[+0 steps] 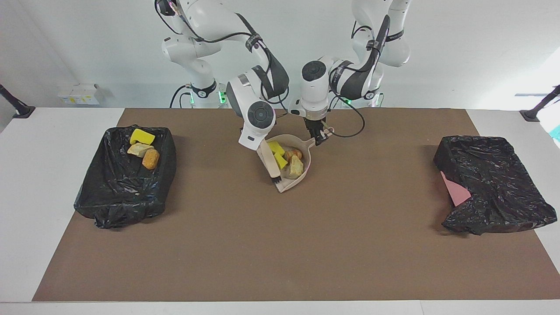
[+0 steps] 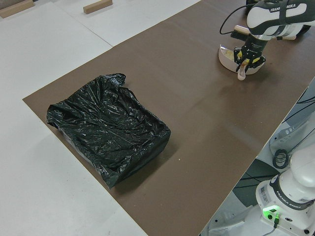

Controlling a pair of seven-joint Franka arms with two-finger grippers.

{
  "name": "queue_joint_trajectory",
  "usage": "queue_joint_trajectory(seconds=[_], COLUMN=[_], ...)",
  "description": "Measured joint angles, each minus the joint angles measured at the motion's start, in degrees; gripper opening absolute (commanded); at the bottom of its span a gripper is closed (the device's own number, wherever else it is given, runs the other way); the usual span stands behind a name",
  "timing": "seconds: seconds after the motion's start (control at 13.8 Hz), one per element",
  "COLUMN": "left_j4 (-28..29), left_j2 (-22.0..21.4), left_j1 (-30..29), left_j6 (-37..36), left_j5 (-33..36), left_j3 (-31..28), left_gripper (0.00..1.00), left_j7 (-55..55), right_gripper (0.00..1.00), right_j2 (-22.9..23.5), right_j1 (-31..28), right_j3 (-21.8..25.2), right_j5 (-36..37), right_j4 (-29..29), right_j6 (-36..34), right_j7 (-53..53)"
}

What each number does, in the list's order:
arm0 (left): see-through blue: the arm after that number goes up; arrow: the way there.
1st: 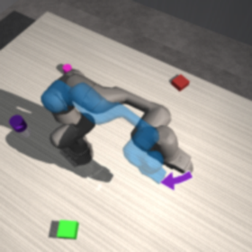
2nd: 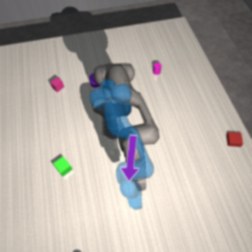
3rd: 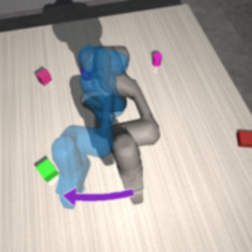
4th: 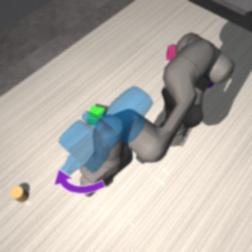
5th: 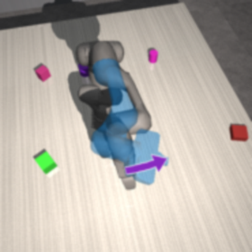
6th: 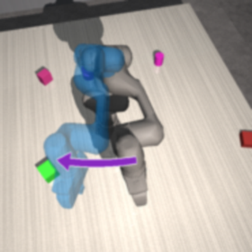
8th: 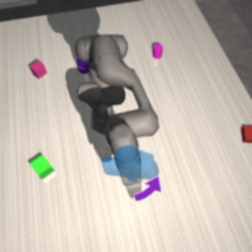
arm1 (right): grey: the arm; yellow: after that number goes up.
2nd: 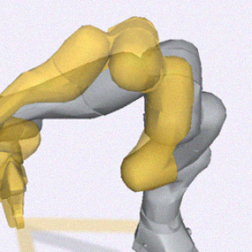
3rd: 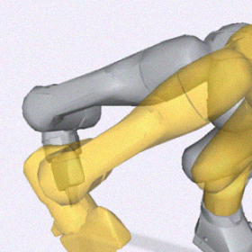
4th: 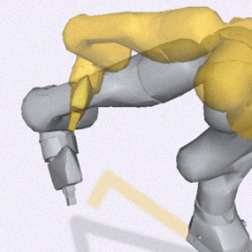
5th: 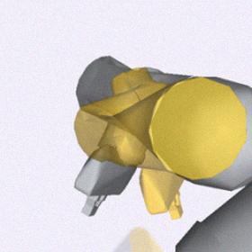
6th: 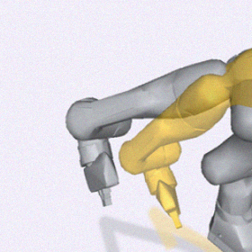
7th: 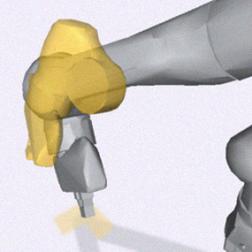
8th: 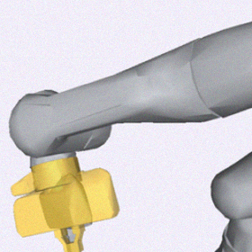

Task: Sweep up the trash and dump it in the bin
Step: 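Sweep the yellow sponge pieces into the dustpan with the right gripper's brush, then carry the loaded dustpan with the left gripper over the nearby trash bag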

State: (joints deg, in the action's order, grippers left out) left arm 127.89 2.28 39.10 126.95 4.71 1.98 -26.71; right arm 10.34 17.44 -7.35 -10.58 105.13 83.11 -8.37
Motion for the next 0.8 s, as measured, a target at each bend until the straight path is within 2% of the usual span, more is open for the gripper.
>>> queue_joint_trajectory(seconds=[0.36, 0.58, 0.8], left_j4=[0.71, 0.12, -3.64], left_j2=[-0.65, -2.34, -4.05], left_j1=[-3.4, -8.95, -14.81], left_j6=[1.84, 0.38, -3.64], left_j5=[-0.23, -0.23, -0.23], left_j3=[-0.23, -0.53, -0.88], left_gripper=[0.0, 0.0, 0.0], left_j7=[-5.83, -14.9, -24.2], right_gripper=[0.0, 0.0, 0.0], right_j2=[-0.95, -1.36, -2.92], right_j1=[0.28, 0.87, 1.34], right_j3=[-0.13, -0.16, -0.39], right_j5=[0.0, 0.0, -0.68], right_j4=[0.31, 1.64, 4.39], right_j6=[-0.89, -1.1, -0.67], right_j7=[-4.18, -9.47, -11.37])
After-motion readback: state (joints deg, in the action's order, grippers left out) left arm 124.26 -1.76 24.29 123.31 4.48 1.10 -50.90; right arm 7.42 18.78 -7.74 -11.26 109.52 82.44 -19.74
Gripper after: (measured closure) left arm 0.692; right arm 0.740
